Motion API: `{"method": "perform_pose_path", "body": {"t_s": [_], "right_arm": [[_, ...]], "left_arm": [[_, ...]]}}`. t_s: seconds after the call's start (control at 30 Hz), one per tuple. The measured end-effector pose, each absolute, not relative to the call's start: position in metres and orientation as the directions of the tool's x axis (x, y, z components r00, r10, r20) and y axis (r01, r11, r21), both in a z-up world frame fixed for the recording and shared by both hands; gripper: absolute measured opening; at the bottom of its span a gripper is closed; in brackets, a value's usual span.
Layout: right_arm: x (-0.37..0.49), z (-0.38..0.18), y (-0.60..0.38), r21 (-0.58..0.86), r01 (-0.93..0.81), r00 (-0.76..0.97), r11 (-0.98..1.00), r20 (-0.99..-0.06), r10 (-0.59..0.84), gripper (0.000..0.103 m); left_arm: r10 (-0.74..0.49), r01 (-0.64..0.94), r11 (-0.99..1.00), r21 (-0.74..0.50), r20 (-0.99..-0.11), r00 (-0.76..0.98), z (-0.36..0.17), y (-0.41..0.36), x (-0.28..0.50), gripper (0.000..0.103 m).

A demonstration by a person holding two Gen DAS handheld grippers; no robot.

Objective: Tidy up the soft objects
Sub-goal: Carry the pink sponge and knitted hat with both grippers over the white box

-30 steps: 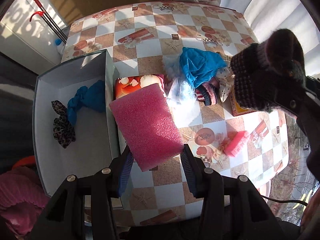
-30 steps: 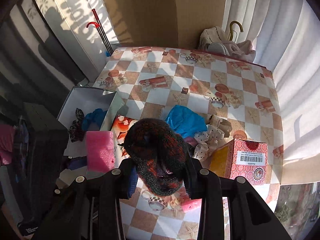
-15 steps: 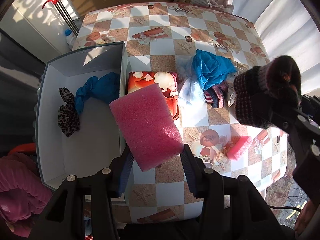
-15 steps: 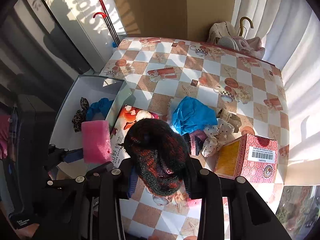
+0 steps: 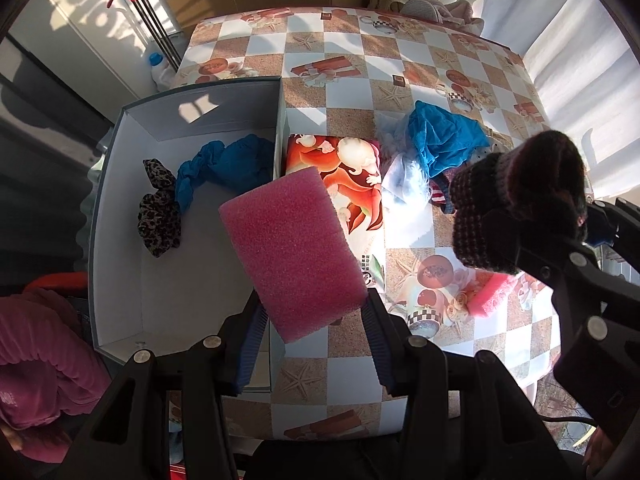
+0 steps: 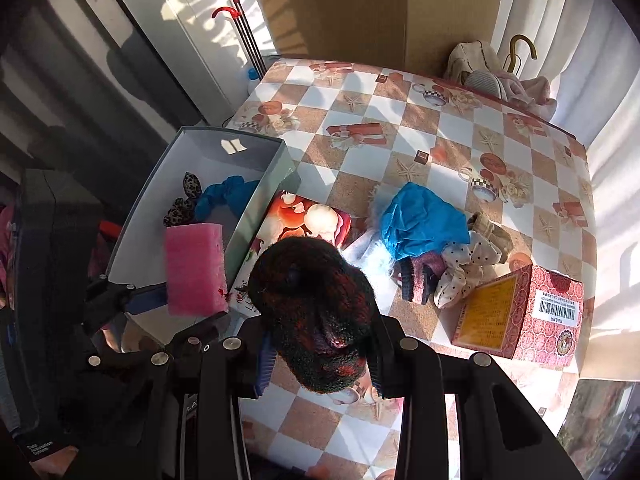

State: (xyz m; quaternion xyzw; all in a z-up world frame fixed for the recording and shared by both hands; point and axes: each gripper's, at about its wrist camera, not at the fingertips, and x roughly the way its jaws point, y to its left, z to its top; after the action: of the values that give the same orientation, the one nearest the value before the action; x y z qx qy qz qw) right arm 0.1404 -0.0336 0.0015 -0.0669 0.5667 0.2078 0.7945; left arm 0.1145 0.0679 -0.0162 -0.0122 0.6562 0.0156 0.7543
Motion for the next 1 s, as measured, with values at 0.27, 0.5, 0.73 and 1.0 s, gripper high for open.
{"method": "perform_pose_path", "body": {"t_s": [0.27, 0.5, 0.73, 1.0], "right_arm": [[0.131, 0.003, -0.016, 0.111, -0.456, 0.265, 0.883, -0.93, 0.254, 0.037], [0.124, 0.001, -0.009, 0.109, -0.465, 0.259, 0.878, -0.932, 0.252, 0.038], [0.12, 0.004, 0.001, 0.093, -0.487, 0.269, 0.868, -0.93, 0.251, 0.037], [0.112, 0.006, 0.014, 0.082, -0.525, 0.268, 0.847, -0.929, 0.255, 0.038]], "left_arm": [[0.008, -0.087, 0.996, -0.005, -0.989, 0.149, -0.013, 0.084, 0.105, 0.052], [0.003, -0.101, 0.995, -0.012, -0.989, 0.146, -0.014, 0.091, 0.099, 0.052], [-0.005, -0.122, 0.992, -0.024, -0.987, 0.158, -0.012, 0.102, 0.097, 0.052], [0.0, -0.162, 0.986, -0.029, -0.985, 0.175, -0.008, 0.12, 0.089, 0.052]]}}
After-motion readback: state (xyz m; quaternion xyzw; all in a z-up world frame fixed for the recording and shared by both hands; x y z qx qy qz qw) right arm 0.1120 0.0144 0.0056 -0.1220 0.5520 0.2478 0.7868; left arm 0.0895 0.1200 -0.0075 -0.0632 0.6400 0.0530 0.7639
